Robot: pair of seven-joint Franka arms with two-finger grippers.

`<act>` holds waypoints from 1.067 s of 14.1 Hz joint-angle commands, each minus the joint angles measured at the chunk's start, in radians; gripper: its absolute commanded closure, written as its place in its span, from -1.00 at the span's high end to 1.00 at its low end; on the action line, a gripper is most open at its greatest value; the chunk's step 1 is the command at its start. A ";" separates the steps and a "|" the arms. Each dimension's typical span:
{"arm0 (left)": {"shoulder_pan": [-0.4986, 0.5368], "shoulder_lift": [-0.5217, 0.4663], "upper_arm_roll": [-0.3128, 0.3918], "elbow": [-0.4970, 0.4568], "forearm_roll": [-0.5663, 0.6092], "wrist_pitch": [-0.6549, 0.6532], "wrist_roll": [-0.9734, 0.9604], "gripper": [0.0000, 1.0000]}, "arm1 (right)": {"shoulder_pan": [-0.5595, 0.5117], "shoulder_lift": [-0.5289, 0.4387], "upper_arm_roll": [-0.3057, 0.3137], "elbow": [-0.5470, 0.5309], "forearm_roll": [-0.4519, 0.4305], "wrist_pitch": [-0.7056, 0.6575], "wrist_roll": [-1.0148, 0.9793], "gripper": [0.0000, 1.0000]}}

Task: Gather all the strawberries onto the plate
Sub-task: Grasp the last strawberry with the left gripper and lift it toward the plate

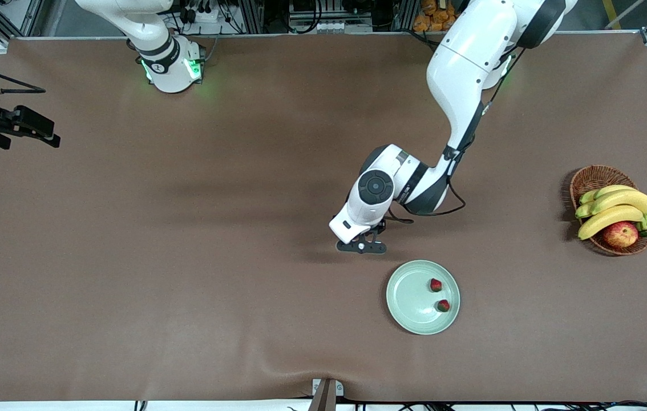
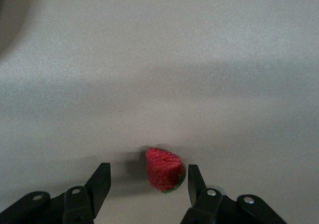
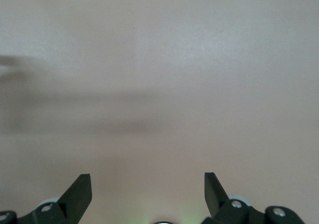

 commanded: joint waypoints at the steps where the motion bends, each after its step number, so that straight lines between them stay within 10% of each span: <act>1: -0.016 0.022 0.007 0.016 0.011 0.017 -0.018 0.42 | -0.034 -0.015 -0.001 0.007 -0.018 -0.014 -0.004 1.00; 4: -0.019 0.025 0.007 0.016 0.014 0.019 -0.014 0.37 | -0.043 -0.009 -0.009 0.035 -0.016 -0.038 -0.001 1.00; 13: -0.022 0.010 0.008 0.017 0.023 0.017 -0.006 -0.96 | -0.045 0.000 -0.005 0.046 -0.001 -0.037 0.010 1.00; 15: -0.010 -0.018 0.013 0.019 0.024 -0.003 0.012 -0.98 | -0.040 0.007 -0.003 0.046 0.002 -0.031 0.011 1.00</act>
